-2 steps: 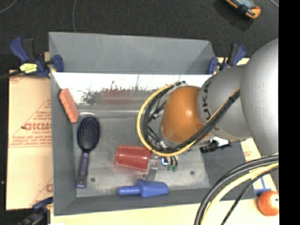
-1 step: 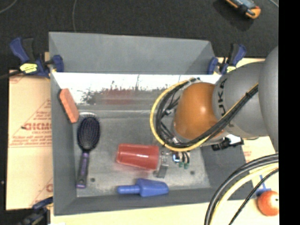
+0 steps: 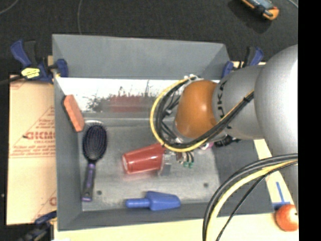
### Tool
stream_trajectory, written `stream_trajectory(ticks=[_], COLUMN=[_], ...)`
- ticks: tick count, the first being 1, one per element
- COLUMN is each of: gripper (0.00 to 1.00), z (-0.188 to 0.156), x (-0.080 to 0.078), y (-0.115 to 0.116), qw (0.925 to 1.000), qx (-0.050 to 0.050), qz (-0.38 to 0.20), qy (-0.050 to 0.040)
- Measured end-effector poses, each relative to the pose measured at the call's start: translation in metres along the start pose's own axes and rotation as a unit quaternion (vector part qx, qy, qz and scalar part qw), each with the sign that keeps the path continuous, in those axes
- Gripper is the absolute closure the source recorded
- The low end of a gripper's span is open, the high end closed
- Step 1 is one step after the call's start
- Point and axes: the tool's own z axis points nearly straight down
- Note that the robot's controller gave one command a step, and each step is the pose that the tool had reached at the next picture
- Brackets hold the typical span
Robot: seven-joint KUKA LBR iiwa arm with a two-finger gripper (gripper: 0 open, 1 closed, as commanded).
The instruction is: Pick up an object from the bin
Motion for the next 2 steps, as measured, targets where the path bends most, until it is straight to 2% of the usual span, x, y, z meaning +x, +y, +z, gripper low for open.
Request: stream_trajectory(ticks=[1, 2], gripper=[1.00, 1.00], z=[0.000, 0.000], x=[0.000, -0.012], y=[0.000, -0.009], qw=[1.0000, 0.9837], qx=[0.000, 0.000], qz=[0.000, -0.180], qy=[0.0000, -0.0043])
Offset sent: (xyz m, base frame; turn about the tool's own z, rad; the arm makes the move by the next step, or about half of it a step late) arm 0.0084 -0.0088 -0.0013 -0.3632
